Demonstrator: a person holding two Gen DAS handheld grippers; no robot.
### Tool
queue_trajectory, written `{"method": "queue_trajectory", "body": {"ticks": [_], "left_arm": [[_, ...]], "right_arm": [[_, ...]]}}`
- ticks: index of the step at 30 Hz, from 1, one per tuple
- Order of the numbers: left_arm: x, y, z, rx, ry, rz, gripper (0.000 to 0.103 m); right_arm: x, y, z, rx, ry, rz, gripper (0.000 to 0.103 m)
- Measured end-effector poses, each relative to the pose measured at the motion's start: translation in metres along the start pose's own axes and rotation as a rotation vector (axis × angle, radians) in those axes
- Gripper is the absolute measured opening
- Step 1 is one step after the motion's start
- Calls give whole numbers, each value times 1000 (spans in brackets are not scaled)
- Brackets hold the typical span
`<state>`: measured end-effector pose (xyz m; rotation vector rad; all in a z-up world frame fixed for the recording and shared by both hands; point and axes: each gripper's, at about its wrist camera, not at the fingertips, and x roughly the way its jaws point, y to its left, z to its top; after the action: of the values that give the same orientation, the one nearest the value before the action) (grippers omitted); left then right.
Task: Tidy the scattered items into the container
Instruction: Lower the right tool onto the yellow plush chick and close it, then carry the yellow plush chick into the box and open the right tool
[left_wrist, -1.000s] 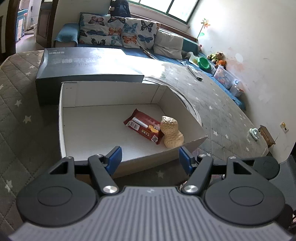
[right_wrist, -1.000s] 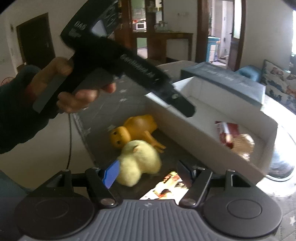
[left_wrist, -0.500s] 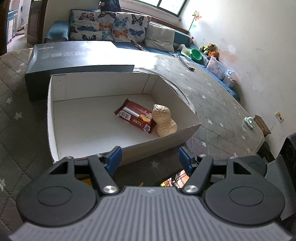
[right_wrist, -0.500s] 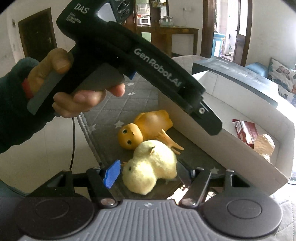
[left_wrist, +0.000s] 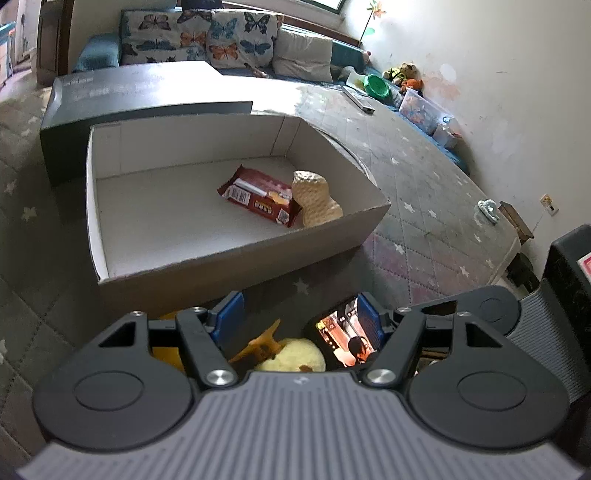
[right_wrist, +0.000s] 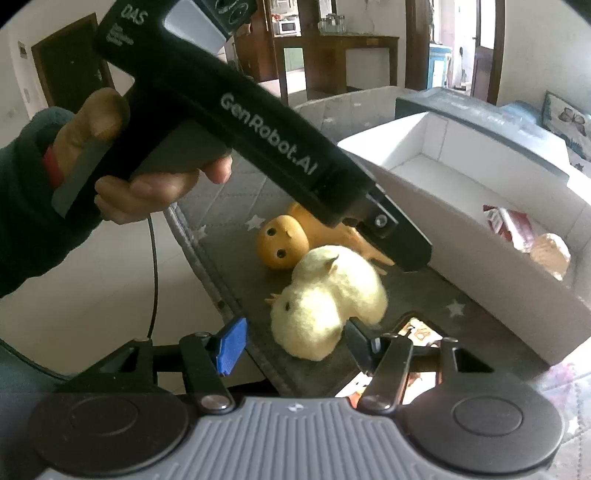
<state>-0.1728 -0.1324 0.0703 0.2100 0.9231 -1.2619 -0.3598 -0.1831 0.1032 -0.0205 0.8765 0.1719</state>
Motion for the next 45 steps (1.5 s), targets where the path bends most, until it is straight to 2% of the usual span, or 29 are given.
{"method": "queue_trajectory", "body": {"ticks": [3,6,8,20,29,38,45], "left_arm": [[3,1,0,3,10,2,67],[5,1,-1,3,20,-2,67],[8,2,-1,-2,28,-3,67],[19,3,-7,-8,80,-9,67],[24,3,-8,-12,92,-30,67],[21,6,-8,-49,81,-55,67],[4,1,-1,-57,31,-74,67]], "right_arm": [[9,-1,0,-3,2,-18,52],[14,-4,0,0,0,-35,42],[18,-7,-1,11,4,-33,41],[24,-10,-3,42,-3,-31,43],[28,-17,-3,78,-21,-20,40],[23,-18,-6,98,-41,-13,40],[1,-13,-5,63,-83,-29,40]]}}
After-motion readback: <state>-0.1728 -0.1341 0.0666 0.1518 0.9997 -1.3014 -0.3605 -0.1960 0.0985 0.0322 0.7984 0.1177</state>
